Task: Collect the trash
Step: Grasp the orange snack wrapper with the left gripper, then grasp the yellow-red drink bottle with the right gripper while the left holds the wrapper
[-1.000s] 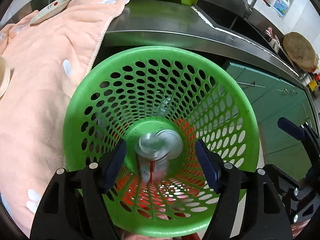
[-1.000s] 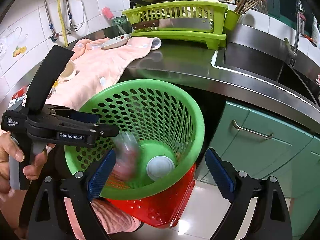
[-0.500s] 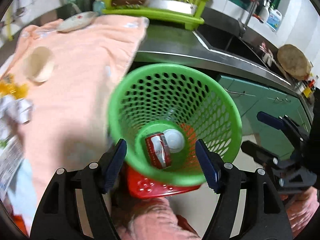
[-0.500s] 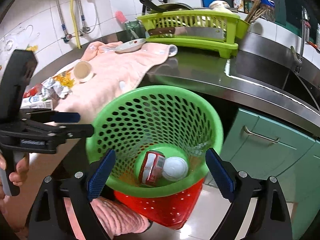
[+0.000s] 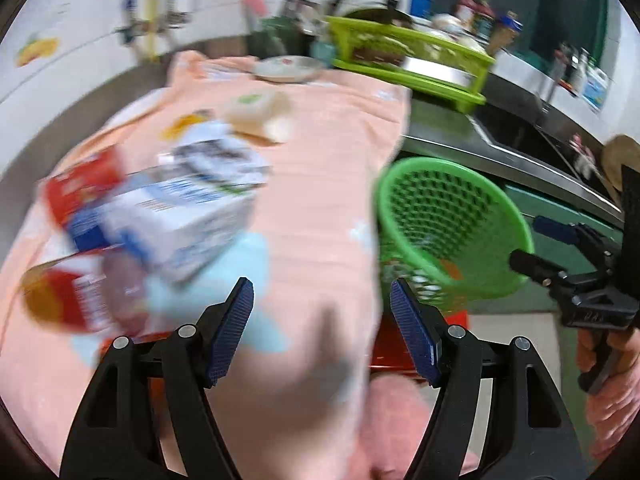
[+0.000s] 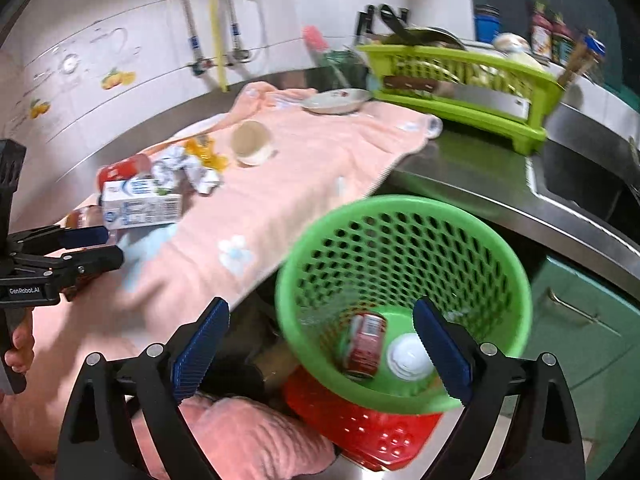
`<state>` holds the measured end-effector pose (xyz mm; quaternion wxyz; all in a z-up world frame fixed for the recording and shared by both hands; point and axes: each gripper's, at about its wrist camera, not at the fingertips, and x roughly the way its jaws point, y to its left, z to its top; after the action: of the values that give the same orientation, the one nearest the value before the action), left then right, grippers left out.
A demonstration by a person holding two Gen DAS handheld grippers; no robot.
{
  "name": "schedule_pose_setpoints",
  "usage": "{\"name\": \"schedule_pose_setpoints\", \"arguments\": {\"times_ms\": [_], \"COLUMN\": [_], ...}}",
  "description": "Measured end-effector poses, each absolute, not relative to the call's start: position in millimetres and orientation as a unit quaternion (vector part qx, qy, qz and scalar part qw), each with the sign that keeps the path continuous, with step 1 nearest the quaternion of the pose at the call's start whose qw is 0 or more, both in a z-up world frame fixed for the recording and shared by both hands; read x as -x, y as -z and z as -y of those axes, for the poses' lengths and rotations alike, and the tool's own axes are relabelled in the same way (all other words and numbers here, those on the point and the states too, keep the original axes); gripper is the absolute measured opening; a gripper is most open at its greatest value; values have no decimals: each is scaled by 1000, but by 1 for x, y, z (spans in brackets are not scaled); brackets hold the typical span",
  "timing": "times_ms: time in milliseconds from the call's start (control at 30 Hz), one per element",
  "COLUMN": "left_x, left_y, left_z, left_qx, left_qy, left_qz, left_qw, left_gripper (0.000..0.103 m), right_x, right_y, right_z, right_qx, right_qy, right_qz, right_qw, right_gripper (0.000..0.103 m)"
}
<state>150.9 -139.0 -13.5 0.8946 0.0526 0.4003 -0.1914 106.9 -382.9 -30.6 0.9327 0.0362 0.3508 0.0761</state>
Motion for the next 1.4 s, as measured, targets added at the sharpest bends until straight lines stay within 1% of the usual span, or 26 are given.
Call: {"name": "schedule_pose_setpoints", "arguments": {"times_ms": [300, 433, 833, 900, 967, 1033, 1133, 1233, 1400], "left_x": [-134, -140, -166, -166, -166, -166, -163, -159, -147], "left_y": [6, 16, 60, 63, 65, 66, 66, 63, 53], "left_z": [49, 32, 8, 6, 6, 6, 6, 7, 3], "left_qx": [-14, -2, 43, 48, 51, 57, 58, 55, 55], "left_qy": [96, 76, 72, 77, 83, 91, 97, 103, 105], "left_qz": [-389, -403, -460, -463, -464, -465, -463, -457, -444], "left_qw": [916, 912, 884, 882, 880, 879, 879, 882, 888], "left_gripper": [76, 82, 82, 80, 73, 63, 55, 50, 46], "right_x": [-116, -120, -128, -130, -131, -132, -134, -135, -137], "right_y": [20, 18, 26, 27, 28, 28, 28, 26, 18], "right_z": [338, 322, 299, 297, 294, 291, 285, 277, 257], "right_qx": [-18, -14, -3, -2, -1, 1, 6, 12, 29], "right_qy": [-124, -140, -164, -166, -168, -172, -179, -189, -213], "right_qz": [-341, -340, -352, -354, -356, -356, -357, -358, -355], "right_qw": [932, 930, 922, 920, 919, 918, 917, 914, 910], "right_gripper": [92, 92, 92, 92, 92, 92, 92, 92, 92]}}
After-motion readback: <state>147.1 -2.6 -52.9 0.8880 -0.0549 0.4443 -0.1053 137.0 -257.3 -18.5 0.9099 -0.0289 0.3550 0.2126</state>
